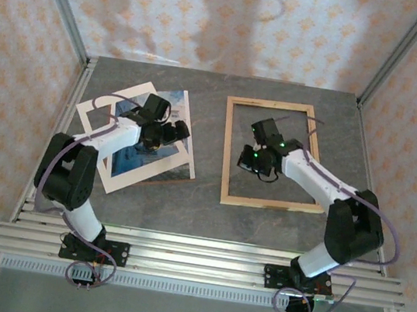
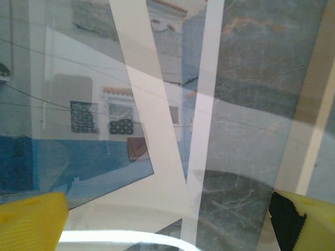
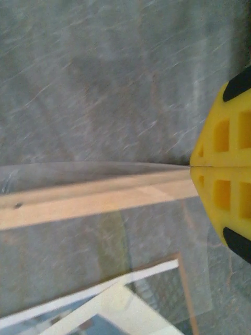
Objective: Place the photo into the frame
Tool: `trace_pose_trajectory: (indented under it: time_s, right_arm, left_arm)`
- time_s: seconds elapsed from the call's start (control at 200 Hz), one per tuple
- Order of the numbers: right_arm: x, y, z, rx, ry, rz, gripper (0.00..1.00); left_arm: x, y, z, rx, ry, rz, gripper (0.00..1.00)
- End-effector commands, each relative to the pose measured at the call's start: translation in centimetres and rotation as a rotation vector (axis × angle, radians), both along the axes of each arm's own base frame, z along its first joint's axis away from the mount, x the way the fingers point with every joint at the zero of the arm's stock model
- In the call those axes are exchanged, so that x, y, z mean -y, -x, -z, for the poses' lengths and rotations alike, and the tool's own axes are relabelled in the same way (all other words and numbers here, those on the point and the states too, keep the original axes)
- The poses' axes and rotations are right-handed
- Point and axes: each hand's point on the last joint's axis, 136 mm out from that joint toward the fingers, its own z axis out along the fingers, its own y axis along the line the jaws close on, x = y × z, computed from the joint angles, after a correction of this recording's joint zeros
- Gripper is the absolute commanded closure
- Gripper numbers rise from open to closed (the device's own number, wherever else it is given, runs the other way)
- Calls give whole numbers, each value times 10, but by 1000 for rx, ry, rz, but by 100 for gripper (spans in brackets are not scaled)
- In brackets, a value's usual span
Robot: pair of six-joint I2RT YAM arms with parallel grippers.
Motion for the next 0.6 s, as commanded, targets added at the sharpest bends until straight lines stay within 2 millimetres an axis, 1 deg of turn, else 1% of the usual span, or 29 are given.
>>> trace_pose_trajectory:
  time_s: [0.0,0.05,0.125,0.155,0.205,0.275,0.31,0.36,0.395,0.435,0.48,0.596]
  right_arm:
    - [14,17,5,-23,14,45,98]
    - [14,21,8,-24,14,36,89]
    - [21,21,7,-9,63,5,79]
    - [25,20,6,2,91,-2,71]
    - [29,14,-1,37,131,-27,53]
    - [37,2,-12,93,192,-48,37]
    - [39,-7,-16,122,213,-53,31]
    - [40,-20,-21,150,215,-57,29]
    - [40,-29,-21,157,205,-52,26]
    - [37,-41,-20,159,172,-57,25]
    - [28,-53,-18,160,121,-83,24]
    - [6,-83,-4,140,14,-144,22]
  left_arm:
    - [14,-14,-2,22,25,13,0]
    - [18,-13,4,5,25,21,0]
    - [21,-12,11,-13,26,25,0]
    - [22,-12,12,-16,26,23,0]
    - [22,-11,14,-21,23,21,0]
    - [20,-8,18,-32,8,24,0]
    - [18,-6,20,-40,-4,27,0]
    - [15,-4,23,-52,-20,29,0]
    - [14,-2,25,-60,-29,32,0]
    - [13,1,28,-73,-36,33,0]
    - [13,2,30,-81,-37,30,0]
    - [12,7,36,-95,-34,25,0]
